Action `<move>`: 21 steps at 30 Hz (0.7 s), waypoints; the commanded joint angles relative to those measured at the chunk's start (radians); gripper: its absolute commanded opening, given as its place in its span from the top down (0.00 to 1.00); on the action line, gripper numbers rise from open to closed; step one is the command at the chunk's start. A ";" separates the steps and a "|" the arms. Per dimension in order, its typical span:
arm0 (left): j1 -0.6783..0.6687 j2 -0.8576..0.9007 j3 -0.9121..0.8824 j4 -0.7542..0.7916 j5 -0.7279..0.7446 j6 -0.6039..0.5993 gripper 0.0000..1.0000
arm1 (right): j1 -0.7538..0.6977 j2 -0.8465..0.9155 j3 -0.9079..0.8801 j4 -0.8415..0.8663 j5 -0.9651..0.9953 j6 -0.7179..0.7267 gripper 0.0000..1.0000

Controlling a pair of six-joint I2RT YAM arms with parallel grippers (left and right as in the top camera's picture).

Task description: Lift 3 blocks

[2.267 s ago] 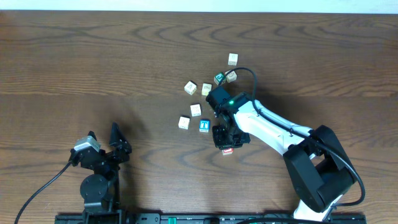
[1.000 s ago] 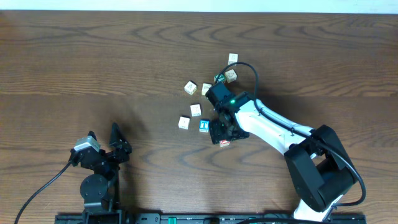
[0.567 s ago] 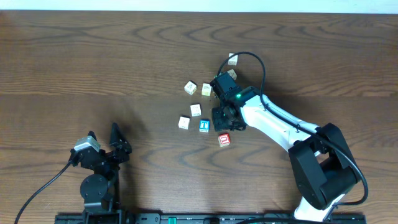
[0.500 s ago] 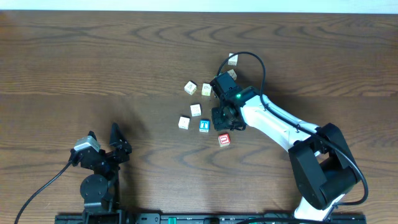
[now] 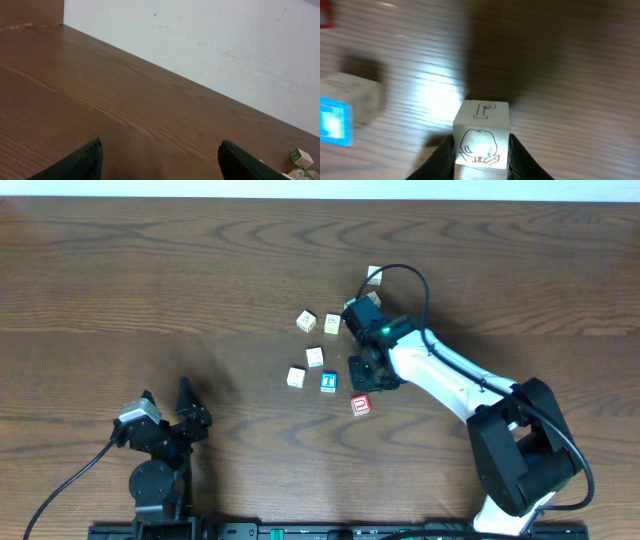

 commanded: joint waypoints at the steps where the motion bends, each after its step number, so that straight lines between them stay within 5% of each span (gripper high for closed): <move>1: 0.005 -0.006 -0.016 -0.045 -0.010 0.017 0.26 | -0.063 0.000 0.000 -0.053 0.064 -0.005 0.78; 21: 0.005 -0.006 -0.016 -0.045 -0.010 0.017 0.26 | -0.027 0.000 -0.001 -0.191 -0.119 -0.005 0.87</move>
